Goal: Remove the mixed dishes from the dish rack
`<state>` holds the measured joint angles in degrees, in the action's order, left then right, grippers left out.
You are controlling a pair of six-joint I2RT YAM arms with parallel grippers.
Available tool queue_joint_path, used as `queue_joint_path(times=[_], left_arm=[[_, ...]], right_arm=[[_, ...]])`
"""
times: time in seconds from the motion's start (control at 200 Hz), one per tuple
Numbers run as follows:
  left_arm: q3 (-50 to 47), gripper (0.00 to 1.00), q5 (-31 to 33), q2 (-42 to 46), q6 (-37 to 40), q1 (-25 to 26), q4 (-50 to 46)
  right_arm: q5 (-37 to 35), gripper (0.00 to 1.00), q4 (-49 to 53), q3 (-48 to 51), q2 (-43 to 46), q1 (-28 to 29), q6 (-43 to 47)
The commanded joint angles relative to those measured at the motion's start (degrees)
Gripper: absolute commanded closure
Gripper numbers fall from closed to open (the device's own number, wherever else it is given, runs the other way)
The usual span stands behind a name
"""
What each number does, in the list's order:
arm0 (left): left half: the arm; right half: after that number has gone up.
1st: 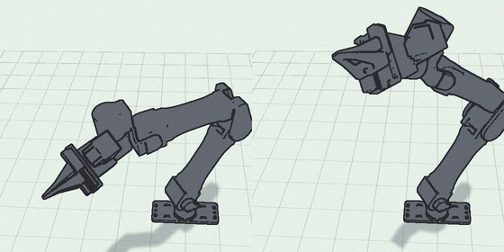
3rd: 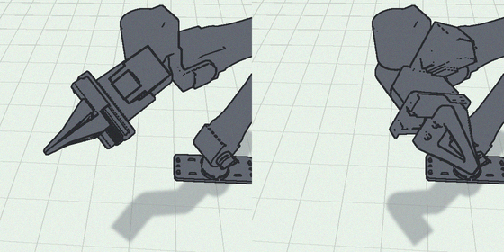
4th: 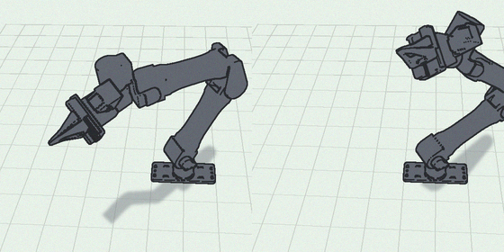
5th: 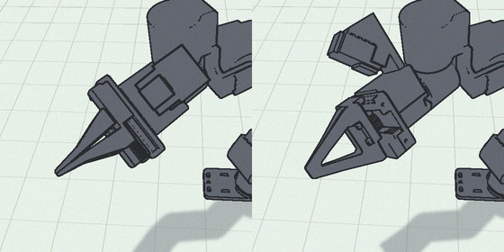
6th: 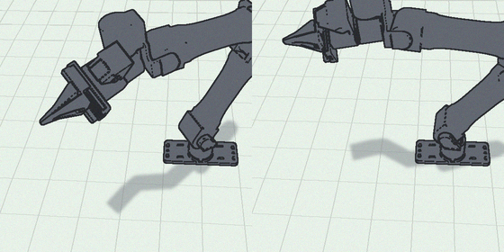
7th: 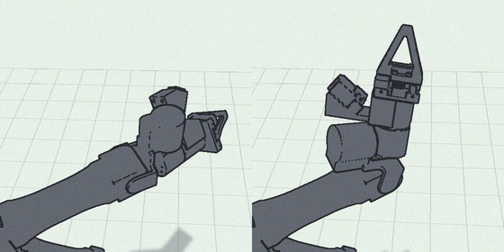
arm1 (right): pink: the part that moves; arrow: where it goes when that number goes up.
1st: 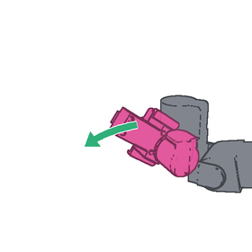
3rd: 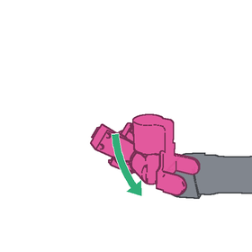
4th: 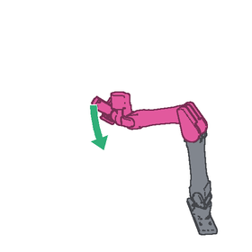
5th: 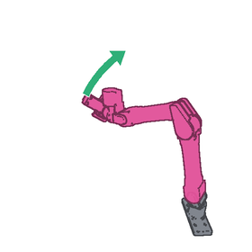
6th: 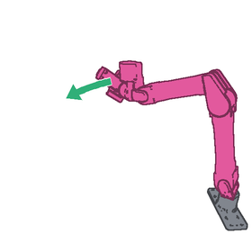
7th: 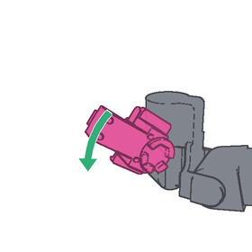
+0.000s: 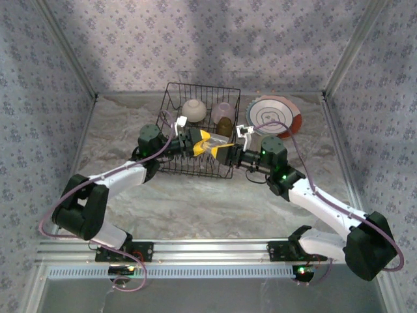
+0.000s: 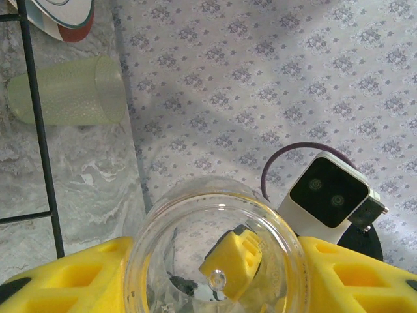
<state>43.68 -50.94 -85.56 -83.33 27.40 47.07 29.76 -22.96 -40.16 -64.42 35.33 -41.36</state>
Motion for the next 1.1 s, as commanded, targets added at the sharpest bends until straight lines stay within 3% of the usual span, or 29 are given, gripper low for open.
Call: queue_joint_path(times=[0.0,0.21,0.42,0.715,0.939,1.094], left_arm=[[-1.0,0.48,0.8,-1.5,0.5,0.3,1.4],[-1.3,0.48,0.9,-1.8,0.6,0.2,1.9],[-1.4,0.42,1.0,-2.0,0.5,0.2,2.7],[-1.6,0.01,1.3,0.8,3.3,0.3,0.8],[-0.8,0.01,1.4,6.9,10.2,0.1,-4.9],[2.3,0.01,4.9,15.3,24.8,0.1,-24.6]], right_arm=[[2.8,0.62,-5.8,-0.3,0.4,0.7,-0.8],[2.8,0.76,-6.0,0.0,0.5,0.6,-1.2],[2.8,1.0,-5.5,0.0,0.5,0.6,-1.7],[2.2,1.0,-3.5,-0.1,1.4,0.3,-2.7],[-0.5,1.0,5.7,-1.8,5.7,-1.2,0.6],[-8.0,1.0,24.8,-7.2,10.3,-3.0,7.7]])
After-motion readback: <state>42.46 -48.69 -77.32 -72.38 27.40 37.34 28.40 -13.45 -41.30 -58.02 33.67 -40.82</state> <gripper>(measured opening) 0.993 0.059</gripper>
